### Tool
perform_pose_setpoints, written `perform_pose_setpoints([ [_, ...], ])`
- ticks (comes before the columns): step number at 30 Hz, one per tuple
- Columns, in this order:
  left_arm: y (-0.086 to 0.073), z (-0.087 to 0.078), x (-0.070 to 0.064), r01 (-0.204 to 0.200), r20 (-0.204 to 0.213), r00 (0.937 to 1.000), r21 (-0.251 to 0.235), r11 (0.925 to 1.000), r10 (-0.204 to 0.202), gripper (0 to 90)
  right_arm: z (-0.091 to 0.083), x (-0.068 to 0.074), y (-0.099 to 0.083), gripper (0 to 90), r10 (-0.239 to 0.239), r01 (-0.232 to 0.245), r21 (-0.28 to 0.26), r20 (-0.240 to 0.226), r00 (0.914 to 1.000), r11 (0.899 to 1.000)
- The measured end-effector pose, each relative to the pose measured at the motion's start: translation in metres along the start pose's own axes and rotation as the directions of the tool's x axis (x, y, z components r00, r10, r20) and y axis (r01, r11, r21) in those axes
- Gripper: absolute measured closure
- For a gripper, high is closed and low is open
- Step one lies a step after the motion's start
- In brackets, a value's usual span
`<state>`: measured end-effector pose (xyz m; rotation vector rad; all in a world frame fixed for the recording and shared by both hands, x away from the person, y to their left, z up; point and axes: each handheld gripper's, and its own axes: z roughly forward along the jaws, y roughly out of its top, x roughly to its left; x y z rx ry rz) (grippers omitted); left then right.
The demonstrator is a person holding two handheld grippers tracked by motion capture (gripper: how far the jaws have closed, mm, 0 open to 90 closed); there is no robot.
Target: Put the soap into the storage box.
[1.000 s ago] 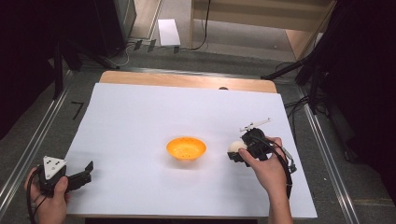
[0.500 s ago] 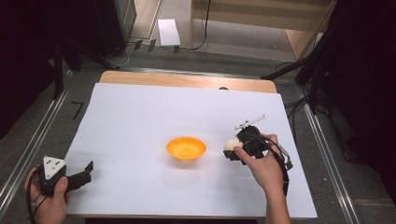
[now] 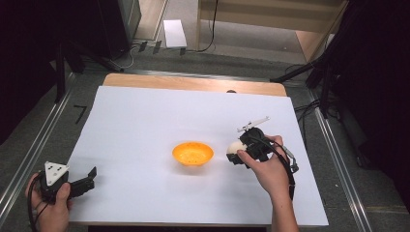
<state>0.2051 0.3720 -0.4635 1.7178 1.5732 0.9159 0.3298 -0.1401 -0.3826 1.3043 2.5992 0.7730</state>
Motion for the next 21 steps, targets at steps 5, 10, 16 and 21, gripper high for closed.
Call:
perform_pose_setpoints([
  [5, 0.0, 0.0, 0.0, 0.0, 0.0, 1.0, 0.001, 1.0, 0.0, 5.5, 0.001, 0.004, 0.005, 24.3, -0.016, 0.016, -0.002, -0.004, 0.9999, 1.0],
  [10, 0.0, 0.0, 0.0, 0.001, 0.0, 1.0, 0.001, 1.0, -0.001, 5.5, 0.002, 0.009, 0.01, 24.4, -0.026, 0.026, 0.002, -0.007, 0.9996, 1.0],
  [16, 0.0, 0.0, 0.0, 0.0, 0.0, 1.0, 0.001, 1.0, 0.0, 5.6, 0.003, 0.015, 0.016, 24.4, -0.037, 0.037, -0.001, -0.013, 0.9992, 0.999],
  [21, 0.0, 0.0, 0.0, 0.0, 0.001, 1.0, 0.001, 1.0, 0.0, 5.6, 0.005, 0.019, 0.02, 24.3, -0.047, 0.047, -0.004, -0.02, 0.9987, 0.999],
])
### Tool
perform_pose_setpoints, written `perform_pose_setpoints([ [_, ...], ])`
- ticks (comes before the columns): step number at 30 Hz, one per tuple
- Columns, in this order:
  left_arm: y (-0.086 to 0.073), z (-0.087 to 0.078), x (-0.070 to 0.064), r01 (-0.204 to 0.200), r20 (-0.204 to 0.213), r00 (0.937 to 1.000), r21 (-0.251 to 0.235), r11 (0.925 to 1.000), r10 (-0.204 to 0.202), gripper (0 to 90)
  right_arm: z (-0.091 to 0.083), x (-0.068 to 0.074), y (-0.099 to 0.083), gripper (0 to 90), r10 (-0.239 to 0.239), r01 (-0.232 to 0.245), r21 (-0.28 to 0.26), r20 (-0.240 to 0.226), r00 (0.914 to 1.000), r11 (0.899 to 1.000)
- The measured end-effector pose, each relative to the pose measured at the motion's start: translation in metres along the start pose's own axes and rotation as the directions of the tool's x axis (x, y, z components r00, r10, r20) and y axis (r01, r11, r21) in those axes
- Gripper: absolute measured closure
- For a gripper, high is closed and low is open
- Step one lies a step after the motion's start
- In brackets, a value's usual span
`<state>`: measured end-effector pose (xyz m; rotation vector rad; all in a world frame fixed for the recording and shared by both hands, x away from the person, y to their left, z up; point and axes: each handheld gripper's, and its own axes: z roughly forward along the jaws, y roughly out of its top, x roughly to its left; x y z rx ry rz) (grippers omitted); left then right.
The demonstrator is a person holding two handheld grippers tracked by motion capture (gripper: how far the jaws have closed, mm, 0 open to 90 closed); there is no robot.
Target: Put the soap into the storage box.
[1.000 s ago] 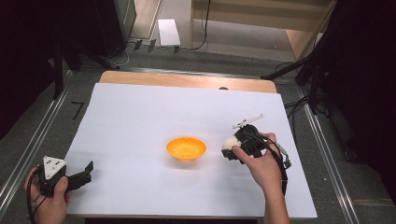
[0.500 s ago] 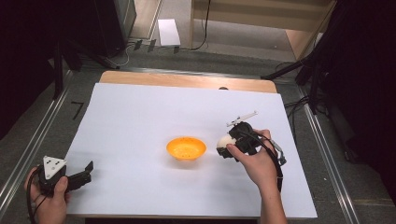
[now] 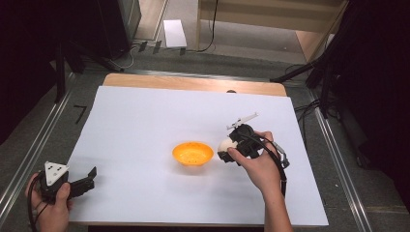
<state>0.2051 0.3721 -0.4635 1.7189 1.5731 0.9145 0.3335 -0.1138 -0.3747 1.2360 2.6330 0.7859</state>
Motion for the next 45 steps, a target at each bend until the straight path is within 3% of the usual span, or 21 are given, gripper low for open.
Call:
perform_pose_setpoints([
  [25, 0.0, 0.0, 0.0, -0.003, 0.003, 1.0, 0.001, 1.0, 0.003, 5.6, 0.01, 0.019, 0.018, 24.4, -0.051, 0.051, 0.004, -0.019, 0.9985, 0.999],
  [45, 0.0, 0.0, 0.0, -0.002, 0.003, 1.0, 0.001, 1.0, 0.002, 5.6, 0.017, 0.029, 0.026, 24.3, -0.065, 0.065, 0.011, -0.025, 0.9976, 0.998],
])
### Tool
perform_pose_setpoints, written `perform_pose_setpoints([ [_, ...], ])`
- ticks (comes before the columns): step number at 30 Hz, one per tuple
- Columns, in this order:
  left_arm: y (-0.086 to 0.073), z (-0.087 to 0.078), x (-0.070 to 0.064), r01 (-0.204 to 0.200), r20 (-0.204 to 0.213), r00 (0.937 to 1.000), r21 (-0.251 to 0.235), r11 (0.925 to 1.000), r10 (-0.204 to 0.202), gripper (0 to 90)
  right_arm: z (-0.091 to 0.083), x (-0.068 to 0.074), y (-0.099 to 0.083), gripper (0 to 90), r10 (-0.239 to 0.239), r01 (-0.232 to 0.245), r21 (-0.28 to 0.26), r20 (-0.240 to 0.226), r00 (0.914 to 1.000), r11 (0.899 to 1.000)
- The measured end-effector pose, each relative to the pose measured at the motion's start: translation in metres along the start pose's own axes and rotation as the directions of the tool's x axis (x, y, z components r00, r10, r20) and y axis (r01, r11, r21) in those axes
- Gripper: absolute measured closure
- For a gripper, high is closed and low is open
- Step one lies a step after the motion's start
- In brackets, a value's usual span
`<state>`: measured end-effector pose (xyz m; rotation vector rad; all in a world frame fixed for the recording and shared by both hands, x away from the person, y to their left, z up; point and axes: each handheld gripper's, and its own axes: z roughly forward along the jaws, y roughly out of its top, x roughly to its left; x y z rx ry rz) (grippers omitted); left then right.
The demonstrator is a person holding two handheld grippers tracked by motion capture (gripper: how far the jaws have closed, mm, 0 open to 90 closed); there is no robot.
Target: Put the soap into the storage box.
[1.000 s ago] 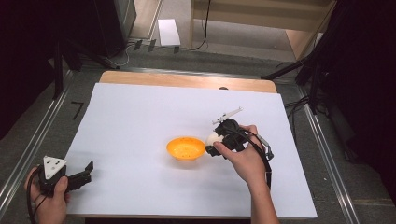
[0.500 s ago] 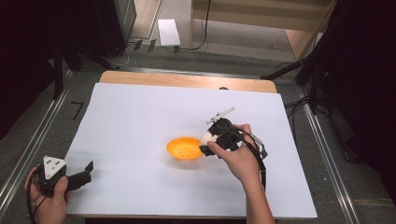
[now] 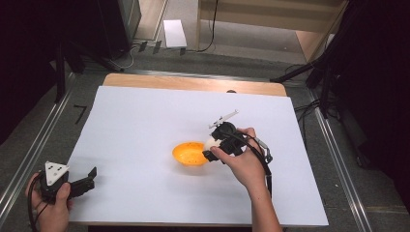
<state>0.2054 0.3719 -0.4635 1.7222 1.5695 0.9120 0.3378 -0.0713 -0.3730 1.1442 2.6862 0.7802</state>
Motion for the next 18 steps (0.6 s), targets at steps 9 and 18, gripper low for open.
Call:
perform_pose_setpoints([
  [9, 0.0, 0.0, 0.0, 0.0, 0.001, 1.0, 0.0, 1.0, 0.0, 5.6, 0.0025, 0.0037, 0.0034, 24.4, -0.014, 0.014, 0.002, -0.008, 0.9999, 1.0],
  [18, 0.0, 0.0001, 0.0, -0.001, 0.001, 1.0, 0.0, 1.0, 0.001, 5.6, 0.0054, 0.008, 0.0066, 24.3, -0.018, 0.018, 0.004, -0.01, 0.9998, 1.0],
])
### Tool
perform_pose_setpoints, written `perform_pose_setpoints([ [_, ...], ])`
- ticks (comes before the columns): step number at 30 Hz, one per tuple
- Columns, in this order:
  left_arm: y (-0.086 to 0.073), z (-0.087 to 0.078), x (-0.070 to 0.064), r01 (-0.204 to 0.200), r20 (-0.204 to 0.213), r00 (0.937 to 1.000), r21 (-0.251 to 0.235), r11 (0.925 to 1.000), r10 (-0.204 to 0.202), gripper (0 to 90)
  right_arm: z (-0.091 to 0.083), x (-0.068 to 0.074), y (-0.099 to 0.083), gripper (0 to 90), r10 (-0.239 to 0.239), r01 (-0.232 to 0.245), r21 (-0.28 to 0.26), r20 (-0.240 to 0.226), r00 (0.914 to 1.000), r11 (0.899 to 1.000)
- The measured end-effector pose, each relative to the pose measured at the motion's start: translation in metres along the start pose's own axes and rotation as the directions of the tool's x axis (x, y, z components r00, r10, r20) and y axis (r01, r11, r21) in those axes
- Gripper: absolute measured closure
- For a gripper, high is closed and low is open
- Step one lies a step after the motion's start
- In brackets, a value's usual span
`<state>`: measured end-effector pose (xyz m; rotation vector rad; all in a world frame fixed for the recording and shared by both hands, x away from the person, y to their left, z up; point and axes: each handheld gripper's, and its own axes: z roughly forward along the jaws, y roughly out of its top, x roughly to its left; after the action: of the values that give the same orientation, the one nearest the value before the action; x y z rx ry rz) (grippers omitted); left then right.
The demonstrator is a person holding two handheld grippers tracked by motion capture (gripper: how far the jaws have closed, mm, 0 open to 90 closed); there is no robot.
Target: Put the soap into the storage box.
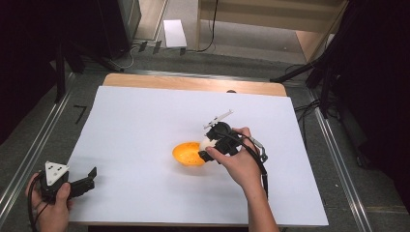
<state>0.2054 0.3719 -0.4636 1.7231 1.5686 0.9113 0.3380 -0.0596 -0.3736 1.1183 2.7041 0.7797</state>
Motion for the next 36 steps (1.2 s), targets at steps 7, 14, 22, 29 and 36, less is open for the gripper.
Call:
perform_pose_setpoints([
  [7, 0.0, 0.0, 0.0, 0.0, 0.0, 1.0, 0.0, 1.0, 0.0, 5.6, 0.002, 0.002, 0.003, 24.3, -0.006, 0.006, -0.002, -0.005, 1.0, 1.0],
  [14, 0.0, 0.0, 0.0, 0.0, 0.0, 1.0, 0.0, 1.0, 0.0, 5.6, 0.004, 0.004, 0.004, 24.3, -0.005, 0.005, 0.005, -0.007, 1.0, 1.0],
  [22, 0.0, 0.0, 0.0, 0.001, 0.001, 1.0, -0.001, 1.0, -0.001, 5.6, 0.006, 0.006, 0.008, 24.3, -0.014, 0.014, 0.002, -0.013, 0.9998, 1.0],
  [29, 0.0, 0.0, 0.0, 0.002, 0.001, 1.0, -0.001, 1.0, -0.002, 5.6, 0.01, 0.01, 0.01, 24.3, -0.019, 0.019, 0.005, -0.019, 0.9996, 1.0],
  [36, 0.0, 0.0, 0.0, 0.001, 0.0, 1.0, 0.0, 1.0, -0.001, 5.6, 0.013, 0.012, 0.012, 24.3, -0.016, 0.016, 0.009, -0.024, 0.9996, 1.0],
])
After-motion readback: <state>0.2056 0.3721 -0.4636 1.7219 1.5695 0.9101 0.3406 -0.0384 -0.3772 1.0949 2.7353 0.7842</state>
